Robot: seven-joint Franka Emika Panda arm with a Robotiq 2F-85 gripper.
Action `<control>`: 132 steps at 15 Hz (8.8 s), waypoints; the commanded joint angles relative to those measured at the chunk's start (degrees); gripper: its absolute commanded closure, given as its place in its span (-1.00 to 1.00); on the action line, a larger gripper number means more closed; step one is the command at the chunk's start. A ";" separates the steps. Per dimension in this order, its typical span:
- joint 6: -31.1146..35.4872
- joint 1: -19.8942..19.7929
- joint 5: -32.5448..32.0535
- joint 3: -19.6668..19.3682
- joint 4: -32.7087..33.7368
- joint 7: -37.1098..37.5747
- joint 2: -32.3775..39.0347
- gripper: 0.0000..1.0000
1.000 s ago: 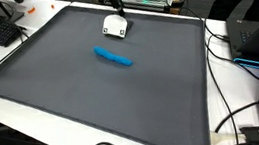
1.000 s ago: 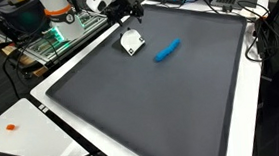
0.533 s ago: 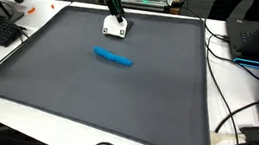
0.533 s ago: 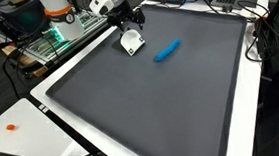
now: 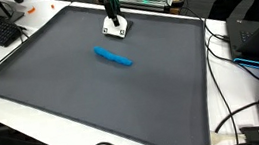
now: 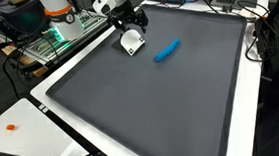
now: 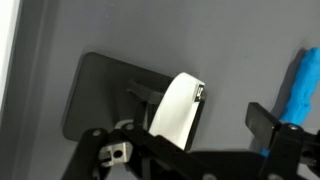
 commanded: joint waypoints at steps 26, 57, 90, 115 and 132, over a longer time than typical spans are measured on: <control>11.26 2.02 -6.25 0.19 -1.05 15.06 5.42 0.41; -18.67 2.30 -30.13 1.21 17.47 -1.83 0.94 0.98; -31.18 8.03 -47.47 0.48 52.21 -31.19 32.89 0.98; -27.52 6.79 -44.89 1.60 44.18 -33.09 31.27 0.98; -29.57 5.82 -39.62 3.79 39.86 -38.92 23.41 0.98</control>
